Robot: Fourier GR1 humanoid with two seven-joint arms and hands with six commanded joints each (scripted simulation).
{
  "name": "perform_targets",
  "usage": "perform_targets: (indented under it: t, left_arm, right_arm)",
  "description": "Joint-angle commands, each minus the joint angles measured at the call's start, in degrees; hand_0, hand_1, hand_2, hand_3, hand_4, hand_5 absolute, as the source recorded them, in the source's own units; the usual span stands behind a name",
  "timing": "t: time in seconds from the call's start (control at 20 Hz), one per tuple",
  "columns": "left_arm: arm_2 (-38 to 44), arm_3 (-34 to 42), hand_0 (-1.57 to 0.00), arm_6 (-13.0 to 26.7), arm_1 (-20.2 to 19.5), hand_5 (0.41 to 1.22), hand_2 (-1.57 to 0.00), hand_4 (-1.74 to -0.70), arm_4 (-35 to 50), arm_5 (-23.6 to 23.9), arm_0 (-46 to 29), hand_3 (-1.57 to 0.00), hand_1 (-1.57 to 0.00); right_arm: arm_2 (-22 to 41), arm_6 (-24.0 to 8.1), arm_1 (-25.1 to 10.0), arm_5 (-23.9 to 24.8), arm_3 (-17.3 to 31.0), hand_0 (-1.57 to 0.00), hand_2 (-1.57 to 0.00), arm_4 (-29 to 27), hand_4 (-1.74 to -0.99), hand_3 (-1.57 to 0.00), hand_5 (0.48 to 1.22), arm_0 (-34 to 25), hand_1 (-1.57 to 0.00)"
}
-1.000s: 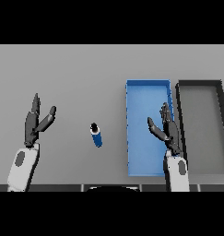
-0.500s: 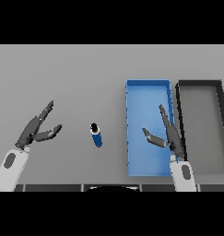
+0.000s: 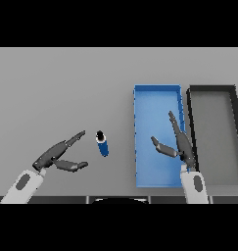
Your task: Pick up the blue pipe and place it into the blue bin.
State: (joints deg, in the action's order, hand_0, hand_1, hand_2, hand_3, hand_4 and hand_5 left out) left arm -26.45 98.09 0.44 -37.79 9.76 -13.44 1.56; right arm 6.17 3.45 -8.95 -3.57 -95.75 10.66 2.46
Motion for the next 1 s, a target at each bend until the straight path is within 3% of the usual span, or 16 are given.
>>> perform_targets:
  t: [0.0, 0.1, 0.25, 0.65, 0.95]
  left_arm:
    - [-1.1, 0.1, 0.0, 0.0, 0.8, 0.469, 0.0, -1.08, -0.9, -0.2, 0.5, 0.0, 0.0]
    - [-2.4, -1.2, 0.0, 0.8, 3.3, 0.463, 0.0, -1.11, -2.3, 0.4, 2.1, 0.0, 0.0]
    - [-4.4, -3.2, 0.0, -1.2, 6.9, 0.484, 0.0, -1.15, -4.2, 1.0, 3.0, 0.0, 0.0]
    - [-5.0, -13.6, 0.0, -2.1, 16.9, 0.495, 0.0, -1.14, -5.7, 3.7, 7.9, 0.0, 0.0]
    - [-5.5, -19.9, 0.0, -7.4, 22.1, 0.543, -0.05, -1.12, -7.4, 5.0, 10.1, -0.02, 0.0]
  right_arm:
    - [0.5, -0.1, 0.5, 0.3, 0.0, 0.0, 0.0, 0.6, -1.213, 0.0, 0.572, 0.0, 0.0]
    - [-0.1, -0.4, 0.1, 0.0, 0.0, 0.0, 0.0, -0.1, -1.212, 0.0, 0.57, -0.2, 0.0]
    - [0.5, -0.9, 0.9, 0.0, 0.1, 0.0, 0.0, 0.1, -1.21, 0.0, 0.564, -0.1, 0.0]
    - [-0.8, -1.3, 0.3, -0.1, 0.6, 0.0, 0.0, -1.0, -1.2, 0.0, 0.549, -0.4, 0.0]
    - [-0.4, 0.0, 0.3, -0.4, -0.9, 0.0, 0.0, -1.0, -1.192, 0.0, 0.549, 1.4, 0.0]
